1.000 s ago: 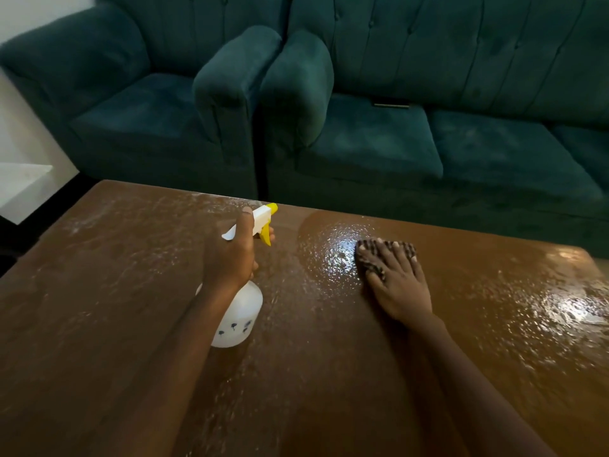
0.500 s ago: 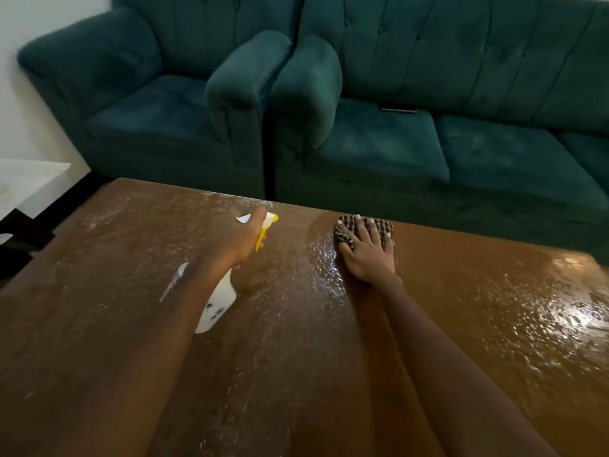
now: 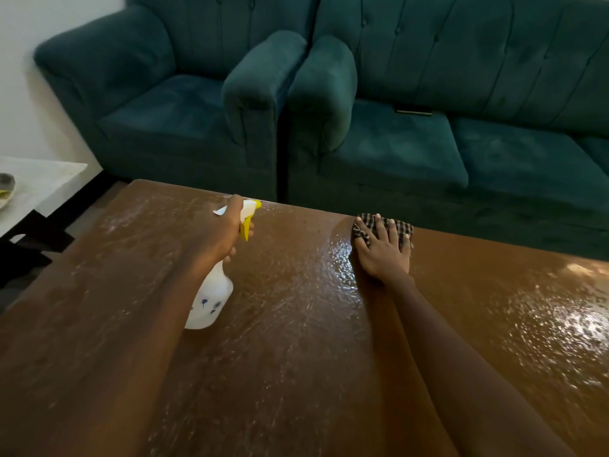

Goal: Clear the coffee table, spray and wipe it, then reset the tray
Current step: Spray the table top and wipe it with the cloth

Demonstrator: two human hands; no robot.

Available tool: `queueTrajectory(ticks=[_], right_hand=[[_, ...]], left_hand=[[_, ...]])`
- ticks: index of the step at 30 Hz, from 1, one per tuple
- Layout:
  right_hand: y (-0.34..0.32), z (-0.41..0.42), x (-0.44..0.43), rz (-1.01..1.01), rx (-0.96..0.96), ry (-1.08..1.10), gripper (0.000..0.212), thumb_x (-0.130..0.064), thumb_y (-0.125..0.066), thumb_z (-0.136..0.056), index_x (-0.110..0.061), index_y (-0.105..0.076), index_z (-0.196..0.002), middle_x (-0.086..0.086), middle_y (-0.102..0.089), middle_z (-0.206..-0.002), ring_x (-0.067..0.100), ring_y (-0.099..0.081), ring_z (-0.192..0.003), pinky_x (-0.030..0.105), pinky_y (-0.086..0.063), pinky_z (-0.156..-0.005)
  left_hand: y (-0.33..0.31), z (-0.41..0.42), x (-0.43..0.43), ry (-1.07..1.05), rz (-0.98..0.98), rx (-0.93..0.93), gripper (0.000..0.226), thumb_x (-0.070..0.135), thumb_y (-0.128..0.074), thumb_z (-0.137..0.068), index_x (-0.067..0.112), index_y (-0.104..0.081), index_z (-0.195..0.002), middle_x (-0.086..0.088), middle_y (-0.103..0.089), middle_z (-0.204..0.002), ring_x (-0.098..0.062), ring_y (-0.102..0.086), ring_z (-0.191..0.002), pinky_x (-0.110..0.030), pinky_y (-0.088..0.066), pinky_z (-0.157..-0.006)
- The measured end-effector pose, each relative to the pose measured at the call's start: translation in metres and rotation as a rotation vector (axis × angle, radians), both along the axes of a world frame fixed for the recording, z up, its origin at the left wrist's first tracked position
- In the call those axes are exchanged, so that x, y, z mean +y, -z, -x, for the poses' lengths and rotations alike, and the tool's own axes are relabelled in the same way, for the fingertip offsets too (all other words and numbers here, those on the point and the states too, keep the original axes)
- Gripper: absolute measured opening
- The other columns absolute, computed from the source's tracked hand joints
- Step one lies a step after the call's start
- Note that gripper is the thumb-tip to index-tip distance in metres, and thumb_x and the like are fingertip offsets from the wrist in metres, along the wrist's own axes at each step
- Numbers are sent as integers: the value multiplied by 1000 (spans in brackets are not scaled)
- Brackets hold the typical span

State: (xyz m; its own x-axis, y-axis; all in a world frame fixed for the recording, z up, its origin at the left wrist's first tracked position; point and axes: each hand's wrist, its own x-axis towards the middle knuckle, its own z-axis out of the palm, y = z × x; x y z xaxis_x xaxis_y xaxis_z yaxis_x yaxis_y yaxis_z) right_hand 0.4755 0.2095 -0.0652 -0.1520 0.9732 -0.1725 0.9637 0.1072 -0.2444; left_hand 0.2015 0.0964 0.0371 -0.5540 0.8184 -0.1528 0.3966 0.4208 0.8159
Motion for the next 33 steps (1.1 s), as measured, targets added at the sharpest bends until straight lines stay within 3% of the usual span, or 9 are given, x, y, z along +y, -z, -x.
queueTrajectory(ticks=[2, 6, 11, 14, 16, 22, 24, 28, 33], right_hand=[[-1, 22, 12, -4, -3, -4, 55, -55, -16, -102, -45, -6, -155, -2, 9, -166, 23, 16, -151, 53, 12, -119], [-3, 85, 25, -35, -11, -121, 57, -57, -17, -101, -45, -8, -155, -1, 4, -166, 25, 12, -152, 55, 11, -119], [2, 135, -8, -86, 2, -369, 54, -54, -21, -101, -49, -10, -154, -7, 3, -166, 20, 10, -152, 51, 9, -119], [4, 118, -46, -107, -9, -496, 52, -53, -22, -102, -53, -6, -152, -12, 4, -165, 15, 11, -152, 45, 10, -120], [5, 90, -72, -109, -17, -539, 54, -55, -17, -100, -56, -1, -151, -14, 8, -164, 13, 16, -151, 43, 12, -120], [2, 14, -80, -84, -82, -292, 61, -64, 5, -85, -56, 10, -146, -17, 14, -161, 9, 24, -146, 35, 19, -117], [2, 16, -59, -78, -85, -192, 59, -61, -1, -91, -54, 8, -149, -13, 12, -164, 11, 20, -148, 40, 13, -119], [3, 56, -10, -68, -92, -104, 55, -54, -15, -102, -48, 1, -154, -5, 11, -165, 22, 15, -151, 51, 10, -118], [4, 128, 5, -75, -54, -246, 56, -56, -18, -100, -48, -5, -154, -2, 5, -166, 23, 12, -152, 55, 9, -119]], left_hand=[[0, 6, -5, -33, -40, -39, 56, 54, -28, -101, 12, -58, -79, -9, -57, -71, -18, -52, -58, -27, -43, -55], [6, 15, -11, -66, -77, -59, 64, 57, -27, -99, 5, -63, -100, -12, -59, -74, -18, -53, -59, -28, -45, -54], [6, 23, -13, -65, -109, -144, 90, 73, -20, -80, 0, -70, -94, -18, -71, -82, -19, -55, -53, -36, -50, -58], [2, 21, -15, -95, -110, -121, 77, 60, -27, -95, -7, -65, -95, -11, -58, -63, -19, -54, -52, -31, -46, -53], [3, 20, -16, -98, -104, -117, 72, 56, -29, -99, -6, -64, -97, -9, -53, -61, -18, -53, -53, -28, -44, -52], [14, 31, -10, -43, -103, -150, 86, 70, -22, -85, -1, -69, -96, -16, -70, -89, -16, -54, -55, -29, -47, -52], [15, 31, -9, -36, -101, -128, 81, 66, -24, -91, -2, -68, -97, -17, -68, -84, -16, -53, -53, -26, -45, -49], [19, 31, -7, 18, -79, -134, 92, 77, -20, -78, 2, -69, -97, -18, -68, -88, -13, -53, -52, -25, -45, -47], [18, 28, -7, -4, -85, -110, 74, 64, -25, -96, 2, -66, -102, -12, -60, -74, -17, -55, -59, -27, -45, -52]])
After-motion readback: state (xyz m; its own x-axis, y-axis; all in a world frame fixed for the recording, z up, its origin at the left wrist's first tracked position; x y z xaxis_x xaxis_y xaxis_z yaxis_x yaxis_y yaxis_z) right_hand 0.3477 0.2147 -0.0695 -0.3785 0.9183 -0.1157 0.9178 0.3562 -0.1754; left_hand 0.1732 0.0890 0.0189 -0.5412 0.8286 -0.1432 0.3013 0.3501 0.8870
